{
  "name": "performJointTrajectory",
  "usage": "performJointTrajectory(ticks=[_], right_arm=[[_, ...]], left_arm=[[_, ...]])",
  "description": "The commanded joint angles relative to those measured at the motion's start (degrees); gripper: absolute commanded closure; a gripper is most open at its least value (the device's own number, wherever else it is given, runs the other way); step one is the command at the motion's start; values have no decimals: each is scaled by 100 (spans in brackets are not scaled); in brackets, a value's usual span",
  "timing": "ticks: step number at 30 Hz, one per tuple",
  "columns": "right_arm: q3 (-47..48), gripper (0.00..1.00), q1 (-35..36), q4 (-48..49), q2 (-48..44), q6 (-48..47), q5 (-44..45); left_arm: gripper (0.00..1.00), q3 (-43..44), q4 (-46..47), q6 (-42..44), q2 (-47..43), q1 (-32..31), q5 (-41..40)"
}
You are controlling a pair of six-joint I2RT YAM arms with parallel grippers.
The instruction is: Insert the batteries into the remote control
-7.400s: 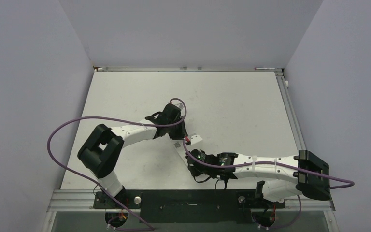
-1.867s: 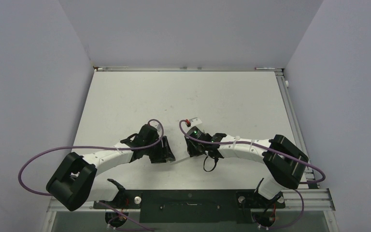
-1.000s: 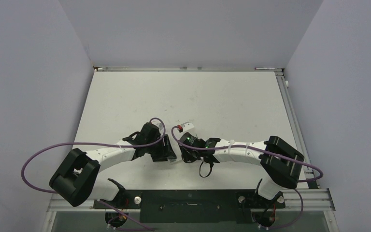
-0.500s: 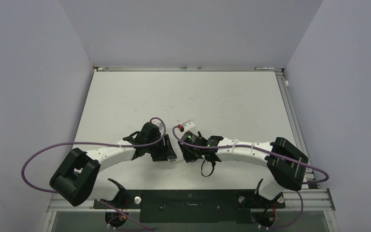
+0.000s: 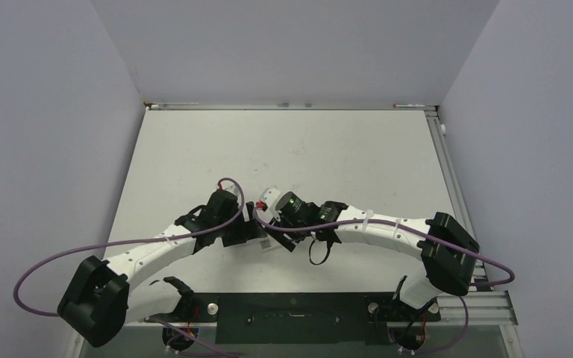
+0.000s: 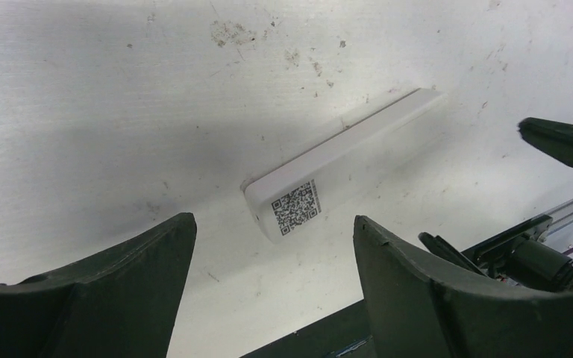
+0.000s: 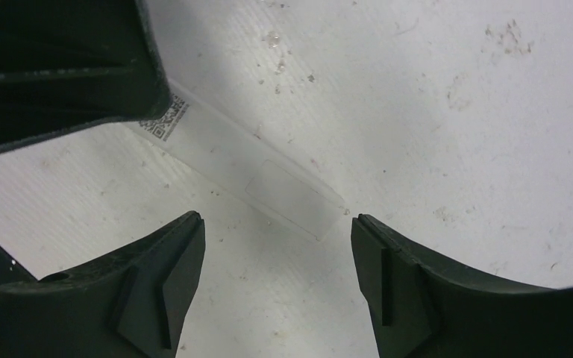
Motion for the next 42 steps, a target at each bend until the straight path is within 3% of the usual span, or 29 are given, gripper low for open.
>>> performJointTrajectory(ticks=[1,10,19,32,42], right_arm=[[-66,29,-79,101,-331,-1626,-1039],[-86,29,-535,-133,-145,-3124,-2160],[0,31,-986,-38,393,-3702,-2781],[-115,33,-976,158,996,-3807,-2614],[-304,44,-798,393,1086,-3584,-2103]], left_arm=[[24,-154,-223,-145,-639,82,-313],[20,-308,-649,-234,-1633,193,-381],[15,-240,-912,-270,-2178,262,-333],[12,-233,-957,-141,-2266,408,-191],[12,-262,-1017,-74,-2333,540,-144]])
